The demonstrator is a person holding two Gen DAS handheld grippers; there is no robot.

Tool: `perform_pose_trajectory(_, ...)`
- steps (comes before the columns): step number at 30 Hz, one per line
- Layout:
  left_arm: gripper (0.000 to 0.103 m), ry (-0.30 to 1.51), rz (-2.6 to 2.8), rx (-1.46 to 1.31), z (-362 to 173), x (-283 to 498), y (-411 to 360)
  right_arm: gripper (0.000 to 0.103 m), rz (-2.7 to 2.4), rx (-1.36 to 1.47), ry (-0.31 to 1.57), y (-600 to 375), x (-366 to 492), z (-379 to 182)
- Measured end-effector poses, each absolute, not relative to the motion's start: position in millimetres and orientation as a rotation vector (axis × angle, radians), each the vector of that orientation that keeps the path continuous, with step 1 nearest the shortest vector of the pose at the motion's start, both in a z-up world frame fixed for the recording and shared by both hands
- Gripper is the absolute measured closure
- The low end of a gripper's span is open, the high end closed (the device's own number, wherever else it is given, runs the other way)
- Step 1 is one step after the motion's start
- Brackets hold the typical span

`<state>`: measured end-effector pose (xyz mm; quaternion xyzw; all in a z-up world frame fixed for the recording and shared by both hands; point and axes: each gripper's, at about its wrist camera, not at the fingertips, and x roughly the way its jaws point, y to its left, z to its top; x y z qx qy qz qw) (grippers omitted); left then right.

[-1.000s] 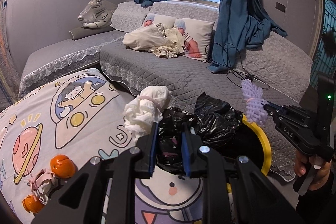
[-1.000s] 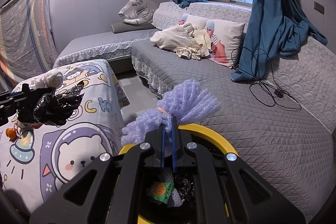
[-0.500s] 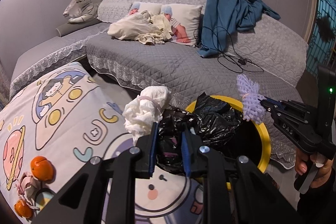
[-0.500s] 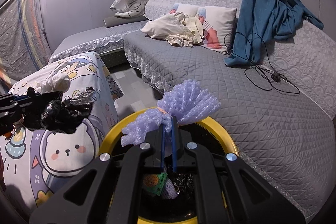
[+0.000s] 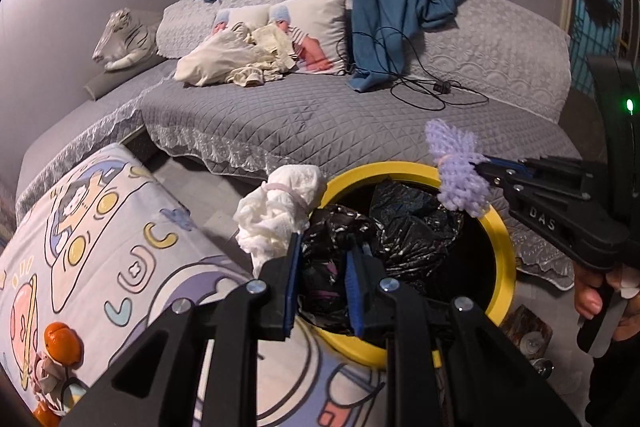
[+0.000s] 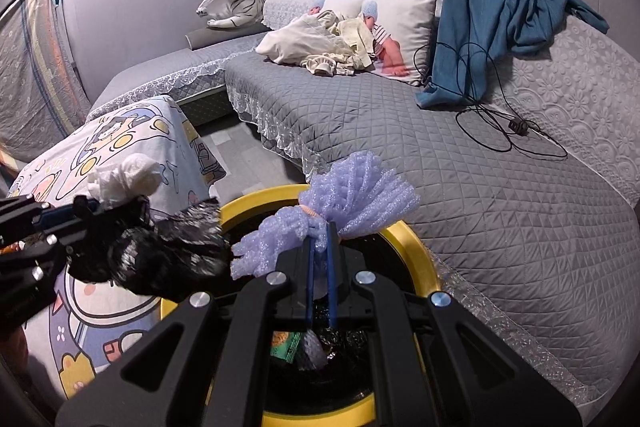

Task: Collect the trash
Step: 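Carry the black bag and purple foam net with both grippers over the yellow bin, then open both grippers to drop the bag and foam net into the bin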

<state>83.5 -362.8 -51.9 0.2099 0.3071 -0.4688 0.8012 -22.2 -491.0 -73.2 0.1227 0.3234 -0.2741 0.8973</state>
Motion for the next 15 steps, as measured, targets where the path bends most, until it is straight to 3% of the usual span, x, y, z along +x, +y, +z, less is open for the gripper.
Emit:
perform_pose_trajectory(13, 0.083, 0.7, -1.036, 0.431, -65.1, 73.7, -377.6, 0.098, -0.565, 0.285, 0.709, -502.0, -20.0, -82.7)
perform_pose_trajectory(15, 0.079, 0.705, -1.034, 0.43, -66.5, 75.2, -377.7, 0.098, -0.563, 0.285, 0.717, -502.4, -18.2, -84.6)
